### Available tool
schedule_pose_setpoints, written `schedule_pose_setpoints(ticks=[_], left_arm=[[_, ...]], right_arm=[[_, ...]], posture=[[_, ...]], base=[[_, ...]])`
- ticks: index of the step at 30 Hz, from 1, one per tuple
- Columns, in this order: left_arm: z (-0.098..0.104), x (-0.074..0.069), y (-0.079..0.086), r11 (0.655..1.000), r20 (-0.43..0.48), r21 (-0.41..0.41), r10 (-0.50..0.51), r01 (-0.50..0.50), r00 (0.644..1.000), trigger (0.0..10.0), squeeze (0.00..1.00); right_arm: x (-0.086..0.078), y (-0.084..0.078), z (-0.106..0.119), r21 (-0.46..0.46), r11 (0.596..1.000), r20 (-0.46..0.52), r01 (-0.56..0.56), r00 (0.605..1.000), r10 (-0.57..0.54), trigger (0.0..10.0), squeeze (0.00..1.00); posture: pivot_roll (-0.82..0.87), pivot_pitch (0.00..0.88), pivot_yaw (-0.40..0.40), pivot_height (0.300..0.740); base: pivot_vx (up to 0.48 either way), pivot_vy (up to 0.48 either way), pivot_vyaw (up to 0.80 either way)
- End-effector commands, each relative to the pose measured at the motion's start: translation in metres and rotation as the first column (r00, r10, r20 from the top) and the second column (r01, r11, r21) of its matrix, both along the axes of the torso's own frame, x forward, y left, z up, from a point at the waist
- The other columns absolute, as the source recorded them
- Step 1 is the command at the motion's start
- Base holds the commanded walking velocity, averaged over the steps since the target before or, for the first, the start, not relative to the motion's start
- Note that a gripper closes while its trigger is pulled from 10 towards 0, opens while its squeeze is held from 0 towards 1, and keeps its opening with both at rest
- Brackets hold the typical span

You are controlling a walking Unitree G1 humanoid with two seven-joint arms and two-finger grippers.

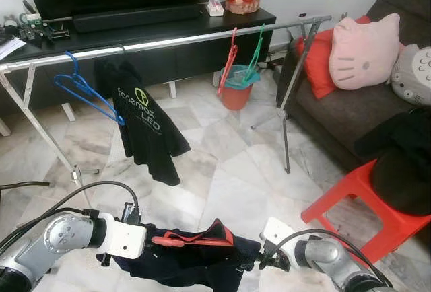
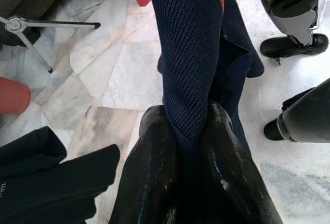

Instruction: Hang hanger

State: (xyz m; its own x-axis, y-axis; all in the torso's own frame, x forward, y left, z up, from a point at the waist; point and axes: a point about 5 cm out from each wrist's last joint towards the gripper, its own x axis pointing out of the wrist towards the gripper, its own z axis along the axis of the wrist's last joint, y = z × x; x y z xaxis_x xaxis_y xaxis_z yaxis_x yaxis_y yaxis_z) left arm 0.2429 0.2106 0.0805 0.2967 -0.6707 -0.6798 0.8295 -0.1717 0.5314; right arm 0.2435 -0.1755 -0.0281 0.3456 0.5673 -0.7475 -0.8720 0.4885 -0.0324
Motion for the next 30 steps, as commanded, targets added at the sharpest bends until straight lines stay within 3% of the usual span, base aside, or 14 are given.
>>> schedule_pose_setpoints(ticks=[1, 6, 7, 12, 16, 22, 26, 30], left_arm=[[0.008, 0.003, -0.001, 1.000, 0.026, -0.027, 0.007, -0.006, 1.000, 10.0, 0.00], [0.008, 0.004, -0.001, 1.000, 0.028, -0.028, 0.007, -0.006, 1.000, 10.0, 0.00], [0.008, 0.004, -0.001, 1.000, 0.029, -0.028, 0.006, -0.006, 1.000, 10.0, 0.00], [0.008, 0.004, -0.002, 1.000, 0.031, -0.029, 0.007, -0.006, 0.999, 10.0, 0.00], [0.008, 0.004, -0.001, 1.000, 0.029, -0.028, 0.007, -0.007, 1.000, 10.0, 0.00], [0.007, 0.005, -0.002, 1.000, 0.031, -0.028, 0.008, -0.007, 0.999, 10.0, 0.00], [0.007, 0.005, -0.003, 1.000, 0.032, -0.030, 0.005, -0.004, 0.999, 10.0, 0.00], [0.007, 0.004, -0.002, 1.000, 0.034, -0.031, 0.007, -0.006, 0.999, 10.0, 0.00]], right_arm=[[-0.004, -0.002, -0.002, 0.003, 1.000, -0.029, -0.014, 0.999, 0.015, 10.0, 0.69], [-0.004, -0.005, -0.003, -0.038, 0.999, -0.015, -0.018, 1.000, 0.018, 10.0, 0.68], [-0.005, -0.005, -0.003, -0.040, 0.999, -0.017, -0.024, 1.000, 0.023, 10.0, 0.00], [-0.004, -0.001, -0.004, -0.040, 0.999, -0.012, -0.018, 1.000, 0.017, 10.0, 0.00], [-0.008, 0.005, -0.004, 0.029, 0.996, -0.090, -0.079, 0.993, 0.081, 10.0, 0.00], [-0.014, 0.006, -0.008, -0.010, 0.990, -0.114, -0.142, 0.984, 0.140, 10.0, 0.00], [-0.011, 0.008, -0.007, -0.015, 0.993, -0.077, -0.118, 0.990, 0.116, 10.0, 0.00], [-0.003, 0.006, -0.005, -0.077, 0.995, 0.011, -0.064, 0.998, 0.065, 10.0, 0.00]], posture=[[0.04, 0.000, -0.061, 0.740], [0.04, 0.000, -0.061, 0.740], [0.04, 0.000, -0.061, 0.740], [0.04, 0.000, -0.061, 0.740], [0.04, 0.000, -0.060, 0.740], [0.04, 0.000, -0.060, 0.740], [0.04, 0.000, -0.060, 0.740], [0.04, 0.000, -0.064, 0.740]], base=[[0.000, 0.000, 0.00], [0.000, 0.000, 0.00], [0.000, 0.000, 0.00], [0.000, 0.000, 0.00], [0.000, 0.000, 0.00], [0.000, 0.000, 0.00], [0.000, 0.000, 0.00], [0.000, 0.000, 0.00]])
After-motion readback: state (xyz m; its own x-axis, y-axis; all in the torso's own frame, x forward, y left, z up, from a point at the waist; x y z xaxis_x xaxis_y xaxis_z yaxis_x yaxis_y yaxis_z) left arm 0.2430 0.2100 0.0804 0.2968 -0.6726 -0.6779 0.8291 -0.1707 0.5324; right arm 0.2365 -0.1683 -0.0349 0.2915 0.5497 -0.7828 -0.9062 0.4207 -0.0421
